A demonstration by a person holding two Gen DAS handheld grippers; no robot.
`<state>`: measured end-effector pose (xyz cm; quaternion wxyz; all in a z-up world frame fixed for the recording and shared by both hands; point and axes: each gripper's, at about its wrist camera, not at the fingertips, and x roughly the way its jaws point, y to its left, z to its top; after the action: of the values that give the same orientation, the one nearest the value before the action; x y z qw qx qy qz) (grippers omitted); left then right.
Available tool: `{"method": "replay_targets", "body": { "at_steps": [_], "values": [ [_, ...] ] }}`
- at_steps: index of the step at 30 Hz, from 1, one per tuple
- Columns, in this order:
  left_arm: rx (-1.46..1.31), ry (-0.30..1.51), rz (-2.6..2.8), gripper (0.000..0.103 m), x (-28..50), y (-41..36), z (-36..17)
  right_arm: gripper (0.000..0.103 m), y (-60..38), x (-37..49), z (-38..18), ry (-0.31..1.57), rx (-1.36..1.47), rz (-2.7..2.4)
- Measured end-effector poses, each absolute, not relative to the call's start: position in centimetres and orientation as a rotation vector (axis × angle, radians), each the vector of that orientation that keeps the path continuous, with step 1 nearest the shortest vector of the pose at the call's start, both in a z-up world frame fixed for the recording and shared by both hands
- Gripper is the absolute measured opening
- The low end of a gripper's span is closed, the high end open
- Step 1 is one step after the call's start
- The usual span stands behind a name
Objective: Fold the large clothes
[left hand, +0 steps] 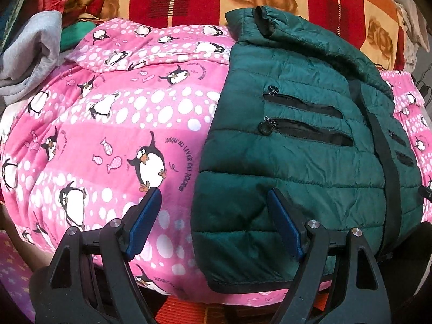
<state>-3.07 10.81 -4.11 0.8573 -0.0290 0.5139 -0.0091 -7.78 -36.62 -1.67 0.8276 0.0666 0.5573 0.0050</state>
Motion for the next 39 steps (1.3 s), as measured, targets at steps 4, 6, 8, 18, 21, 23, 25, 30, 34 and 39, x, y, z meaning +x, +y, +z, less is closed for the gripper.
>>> {"method": "replay_targets", "body": {
  "at_steps": [4, 6, 8, 18, 21, 23, 25, 30, 34, 39],
  "values": [
    [-0.045, 1.076, -0.011, 0.081, -3.3, 10.7, -4.2, 0.083, -36.9, -7.8, -2.1, 1.202, 0.149, 0.01],
    [-0.043, 1.077, -0.01, 0.081, -3.3, 10.7, -4.3, 0.083, -36.9, -7.8, -2.4, 1.21, 0.147, 0.012],
    [-0.049, 1.082, -0.01, 0.081, -3.3, 10.9, -4.4, 0.083, -37.0, -7.8, -2.6, 1.214, 0.15, 0.015],
    [-0.262, 1.163, -0.096, 0.081, -3.0, 13.6, -5.8, 0.085, -37.3, -8.0, -3.0, 1.233, 0.16, 0.035],
    [-0.286, 1.172, -0.108, 0.084, -3.3, 13.7, -6.2, 0.086, -37.1, -8.4, -3.5, 1.259, 0.168, 0.083],
    [-0.267, 1.178, -0.119, 0.089, -3.6, 13.1, -6.3, 0.086, -36.8, -8.5, -3.9, 1.277, 0.183, 0.121],
    [-0.259, 1.188, -0.131, 0.092, -3.8, 12.7, -6.5, 0.086, -36.7, -8.6, -4.0, 1.287, 0.192, 0.144],
    [-0.183, 1.184, -0.139, 0.093, -4.1, 11.3, -6.8, 0.086, -36.4, -8.6, -4.2, 1.278, 0.177, 0.151],
    [-0.201, 1.186, -0.136, 0.094, -3.8, 11.5, -7.0, 0.086, -35.8, -8.5, -4.0, 1.272, 0.135, 0.142],
    [-0.196, 1.188, -0.133, 0.094, -3.7, 11.4, -7.0, 0.086, -35.1, -8.9, -3.9, 1.255, 0.079, 0.129]
  ]
}}
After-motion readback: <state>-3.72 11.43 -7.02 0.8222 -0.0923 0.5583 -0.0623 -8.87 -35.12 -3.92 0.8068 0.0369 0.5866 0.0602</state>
